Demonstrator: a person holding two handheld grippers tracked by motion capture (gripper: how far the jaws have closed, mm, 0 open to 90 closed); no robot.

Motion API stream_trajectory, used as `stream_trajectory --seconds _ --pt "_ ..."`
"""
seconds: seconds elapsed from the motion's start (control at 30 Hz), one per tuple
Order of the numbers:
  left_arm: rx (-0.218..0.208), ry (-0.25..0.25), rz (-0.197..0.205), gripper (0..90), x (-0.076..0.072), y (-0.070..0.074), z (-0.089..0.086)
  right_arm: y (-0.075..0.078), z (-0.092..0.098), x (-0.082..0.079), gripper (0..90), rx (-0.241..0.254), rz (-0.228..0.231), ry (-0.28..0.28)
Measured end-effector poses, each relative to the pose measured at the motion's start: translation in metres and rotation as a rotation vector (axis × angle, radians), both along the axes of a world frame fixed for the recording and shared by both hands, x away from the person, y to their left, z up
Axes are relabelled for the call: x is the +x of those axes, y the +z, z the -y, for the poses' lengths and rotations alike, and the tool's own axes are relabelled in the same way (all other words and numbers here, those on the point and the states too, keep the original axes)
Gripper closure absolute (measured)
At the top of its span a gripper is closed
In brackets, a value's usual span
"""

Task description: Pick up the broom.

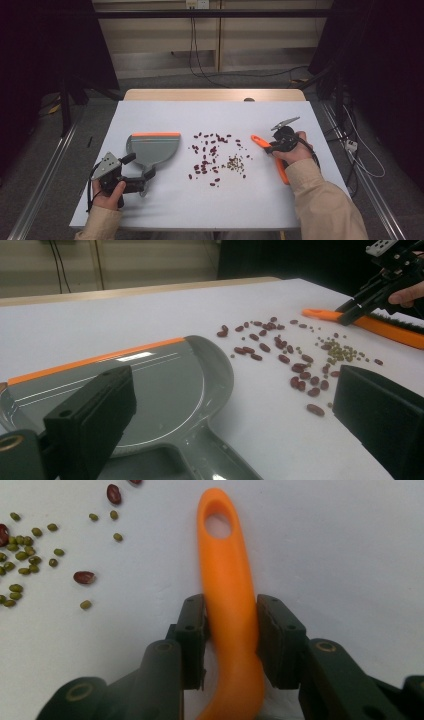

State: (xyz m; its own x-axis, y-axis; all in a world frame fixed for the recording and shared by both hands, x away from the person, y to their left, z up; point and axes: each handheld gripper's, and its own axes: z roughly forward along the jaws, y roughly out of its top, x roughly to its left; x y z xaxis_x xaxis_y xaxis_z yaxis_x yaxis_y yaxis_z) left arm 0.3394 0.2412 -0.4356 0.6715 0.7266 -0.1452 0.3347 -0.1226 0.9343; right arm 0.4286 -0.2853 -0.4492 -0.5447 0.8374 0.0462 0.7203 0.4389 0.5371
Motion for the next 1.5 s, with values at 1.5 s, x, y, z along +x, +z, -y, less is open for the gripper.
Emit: stream_trajectory --seconds 1.5 --pt "0.013 -0.001 -0.005 3.9 0.002 -0.002 0.002 0.008 0.003 0.016 70.1 -0.086 -0.127 -0.012"
